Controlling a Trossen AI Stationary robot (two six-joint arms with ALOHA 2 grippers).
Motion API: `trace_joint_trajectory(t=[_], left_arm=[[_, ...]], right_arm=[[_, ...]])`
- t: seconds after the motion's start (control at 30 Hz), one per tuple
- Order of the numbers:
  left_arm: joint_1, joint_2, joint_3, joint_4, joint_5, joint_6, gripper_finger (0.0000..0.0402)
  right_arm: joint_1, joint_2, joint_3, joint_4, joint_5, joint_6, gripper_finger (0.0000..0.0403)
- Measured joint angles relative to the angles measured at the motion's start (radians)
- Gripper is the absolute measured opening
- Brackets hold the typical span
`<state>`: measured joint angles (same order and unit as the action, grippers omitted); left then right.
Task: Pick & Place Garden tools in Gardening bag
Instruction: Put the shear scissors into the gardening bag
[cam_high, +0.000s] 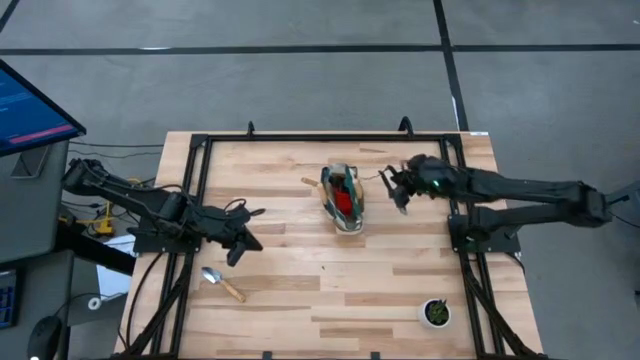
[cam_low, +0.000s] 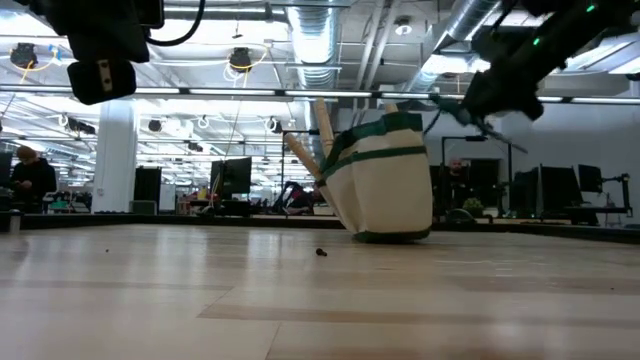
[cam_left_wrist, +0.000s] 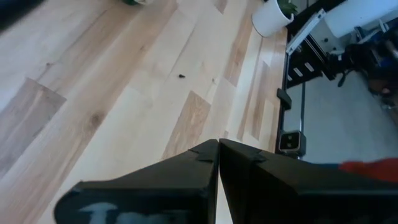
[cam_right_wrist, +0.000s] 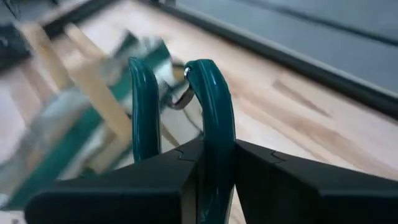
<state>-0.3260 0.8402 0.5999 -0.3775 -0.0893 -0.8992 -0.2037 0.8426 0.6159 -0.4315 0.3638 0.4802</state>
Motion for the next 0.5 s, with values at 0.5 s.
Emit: trace_joint_trajectory(t=[0.5], left_arm=[[0.000,0.000,0.000,0.012,0.003,0.004,0.0001]], right_arm=[[0.665,0.225,0.032,0.455,0.881,0.142,0.0050]])
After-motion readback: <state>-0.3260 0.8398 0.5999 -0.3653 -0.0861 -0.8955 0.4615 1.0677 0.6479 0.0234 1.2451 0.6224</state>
